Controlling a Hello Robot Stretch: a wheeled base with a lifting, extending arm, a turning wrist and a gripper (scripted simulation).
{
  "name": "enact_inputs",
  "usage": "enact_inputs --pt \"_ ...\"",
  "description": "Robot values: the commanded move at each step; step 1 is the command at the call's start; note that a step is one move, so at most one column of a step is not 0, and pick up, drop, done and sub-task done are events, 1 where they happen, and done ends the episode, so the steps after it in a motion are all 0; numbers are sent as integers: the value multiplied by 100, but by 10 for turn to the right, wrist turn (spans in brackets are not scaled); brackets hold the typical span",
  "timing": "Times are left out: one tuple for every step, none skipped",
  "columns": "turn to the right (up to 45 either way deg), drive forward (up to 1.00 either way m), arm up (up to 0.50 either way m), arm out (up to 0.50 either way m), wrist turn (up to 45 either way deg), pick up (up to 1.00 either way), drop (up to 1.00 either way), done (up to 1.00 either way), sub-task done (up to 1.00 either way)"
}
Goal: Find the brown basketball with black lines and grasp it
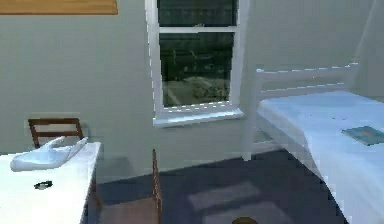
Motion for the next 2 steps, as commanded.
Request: enact_inputs --pt "0 55 0 0 0 0 0 0 0" --pt "-390 0 0 0 0 0 0 0 0"
